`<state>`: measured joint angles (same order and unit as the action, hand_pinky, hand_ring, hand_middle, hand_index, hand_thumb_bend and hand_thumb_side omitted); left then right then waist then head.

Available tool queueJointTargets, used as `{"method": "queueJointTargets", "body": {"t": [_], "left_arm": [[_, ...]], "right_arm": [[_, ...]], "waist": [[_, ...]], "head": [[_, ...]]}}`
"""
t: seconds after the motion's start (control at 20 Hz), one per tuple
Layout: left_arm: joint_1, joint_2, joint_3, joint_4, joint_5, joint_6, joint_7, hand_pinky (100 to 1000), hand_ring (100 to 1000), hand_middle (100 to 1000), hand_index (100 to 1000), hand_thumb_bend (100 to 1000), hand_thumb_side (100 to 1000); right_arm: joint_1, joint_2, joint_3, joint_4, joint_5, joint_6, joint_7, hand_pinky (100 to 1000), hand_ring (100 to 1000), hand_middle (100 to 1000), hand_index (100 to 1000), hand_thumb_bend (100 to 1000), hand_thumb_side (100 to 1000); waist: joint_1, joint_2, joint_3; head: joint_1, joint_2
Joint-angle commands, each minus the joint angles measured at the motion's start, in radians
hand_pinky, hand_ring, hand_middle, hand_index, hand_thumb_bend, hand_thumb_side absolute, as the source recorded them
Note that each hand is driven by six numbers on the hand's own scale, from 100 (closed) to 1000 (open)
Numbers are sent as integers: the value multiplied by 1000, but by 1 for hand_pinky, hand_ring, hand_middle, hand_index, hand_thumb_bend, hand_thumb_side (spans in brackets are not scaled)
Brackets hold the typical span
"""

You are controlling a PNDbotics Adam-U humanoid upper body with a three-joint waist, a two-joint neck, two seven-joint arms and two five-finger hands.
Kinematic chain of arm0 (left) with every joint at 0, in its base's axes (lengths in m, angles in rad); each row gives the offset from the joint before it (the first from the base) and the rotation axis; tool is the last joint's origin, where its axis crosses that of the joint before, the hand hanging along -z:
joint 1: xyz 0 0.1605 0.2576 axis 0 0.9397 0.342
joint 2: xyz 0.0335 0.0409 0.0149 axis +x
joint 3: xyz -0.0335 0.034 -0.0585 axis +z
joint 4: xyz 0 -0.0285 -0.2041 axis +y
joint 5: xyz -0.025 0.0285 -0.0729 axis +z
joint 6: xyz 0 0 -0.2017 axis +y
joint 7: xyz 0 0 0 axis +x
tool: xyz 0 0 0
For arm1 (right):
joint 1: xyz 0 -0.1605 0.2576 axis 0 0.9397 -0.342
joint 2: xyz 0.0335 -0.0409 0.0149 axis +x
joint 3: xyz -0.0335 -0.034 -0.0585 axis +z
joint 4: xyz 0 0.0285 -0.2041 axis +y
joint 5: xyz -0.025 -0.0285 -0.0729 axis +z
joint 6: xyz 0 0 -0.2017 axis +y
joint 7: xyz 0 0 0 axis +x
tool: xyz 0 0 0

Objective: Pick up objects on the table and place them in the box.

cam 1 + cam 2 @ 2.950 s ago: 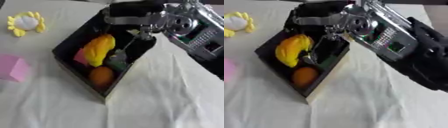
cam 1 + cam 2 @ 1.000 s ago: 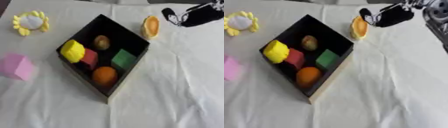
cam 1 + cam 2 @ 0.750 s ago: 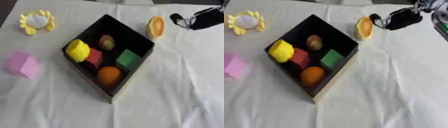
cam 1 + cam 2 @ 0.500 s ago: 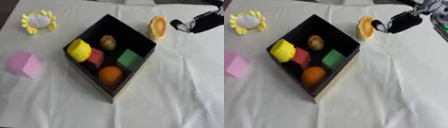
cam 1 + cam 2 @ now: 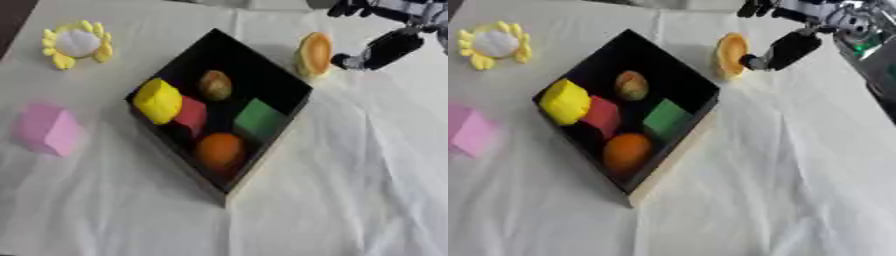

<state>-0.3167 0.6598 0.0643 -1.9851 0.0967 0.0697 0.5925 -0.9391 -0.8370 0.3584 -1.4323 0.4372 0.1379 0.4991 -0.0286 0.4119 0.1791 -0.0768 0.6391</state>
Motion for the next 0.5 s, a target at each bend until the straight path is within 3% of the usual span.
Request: {"method": "queueJointTargets", "body": {"t": [0.05,0.5], "left_arm": [[-9,17,9,-15,3,0,1,819,724,721,879,116,588],[-13,9,9,-15,7,1,0,820,722,721,880,108,594]], "right_arm": [[-32,5,-4,65,40,-24,-1,885,906,842,891,393,241],[-63,57,-12,200,100,-72,-14,885,908,848,898,394,253]], "waist": [[10,-17,3],[9,-4,13]], "head": [[-2,-13],[-11,-22]]}}
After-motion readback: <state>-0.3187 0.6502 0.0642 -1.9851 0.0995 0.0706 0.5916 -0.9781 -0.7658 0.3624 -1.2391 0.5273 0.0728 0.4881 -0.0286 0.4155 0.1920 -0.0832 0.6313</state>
